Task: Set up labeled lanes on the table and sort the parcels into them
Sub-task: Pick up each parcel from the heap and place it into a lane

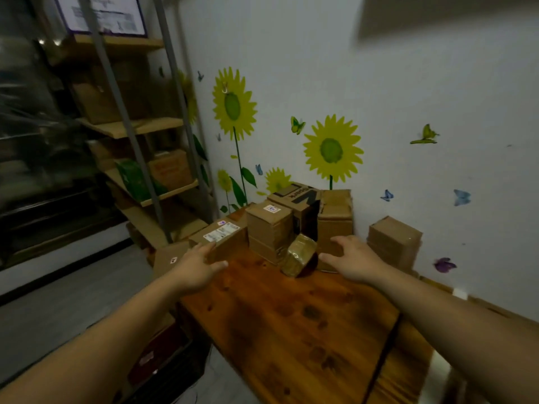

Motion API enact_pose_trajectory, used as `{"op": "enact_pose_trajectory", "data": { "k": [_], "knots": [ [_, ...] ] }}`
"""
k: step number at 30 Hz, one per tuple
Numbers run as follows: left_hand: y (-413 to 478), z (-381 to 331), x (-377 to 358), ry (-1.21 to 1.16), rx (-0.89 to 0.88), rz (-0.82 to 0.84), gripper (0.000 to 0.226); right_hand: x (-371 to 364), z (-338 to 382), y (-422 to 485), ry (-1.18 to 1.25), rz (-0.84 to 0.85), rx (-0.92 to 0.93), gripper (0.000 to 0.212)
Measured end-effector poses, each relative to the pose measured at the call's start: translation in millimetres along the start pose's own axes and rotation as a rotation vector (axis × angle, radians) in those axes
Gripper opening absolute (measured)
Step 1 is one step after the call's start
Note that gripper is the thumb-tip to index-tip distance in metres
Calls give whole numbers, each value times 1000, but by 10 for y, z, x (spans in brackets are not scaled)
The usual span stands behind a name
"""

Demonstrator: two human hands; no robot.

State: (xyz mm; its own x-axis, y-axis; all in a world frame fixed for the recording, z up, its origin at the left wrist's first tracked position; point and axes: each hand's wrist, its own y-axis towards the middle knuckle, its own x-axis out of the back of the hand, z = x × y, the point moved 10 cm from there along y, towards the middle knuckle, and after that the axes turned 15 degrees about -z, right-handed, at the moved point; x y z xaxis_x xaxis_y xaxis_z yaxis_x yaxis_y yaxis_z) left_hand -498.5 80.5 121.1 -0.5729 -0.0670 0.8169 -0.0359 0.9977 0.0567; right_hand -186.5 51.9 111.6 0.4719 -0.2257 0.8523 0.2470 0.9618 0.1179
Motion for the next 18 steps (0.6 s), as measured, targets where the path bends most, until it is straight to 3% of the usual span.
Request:
{"op": "enact_pose_trajectory", "data": {
  "k": [8,10,18],
  "knots": [
    [1418,313,-50,16,-147,118,83,-768,361,719,-29,0,-193,67],
    [1652,247,-170,-8,-137,152,73,-902,340,843,-18,10,-249,68],
    [2179,-75,-1558,-146,-74,524,64,-1611,-307,1420,175,-16,-536,50]
  ]
}}
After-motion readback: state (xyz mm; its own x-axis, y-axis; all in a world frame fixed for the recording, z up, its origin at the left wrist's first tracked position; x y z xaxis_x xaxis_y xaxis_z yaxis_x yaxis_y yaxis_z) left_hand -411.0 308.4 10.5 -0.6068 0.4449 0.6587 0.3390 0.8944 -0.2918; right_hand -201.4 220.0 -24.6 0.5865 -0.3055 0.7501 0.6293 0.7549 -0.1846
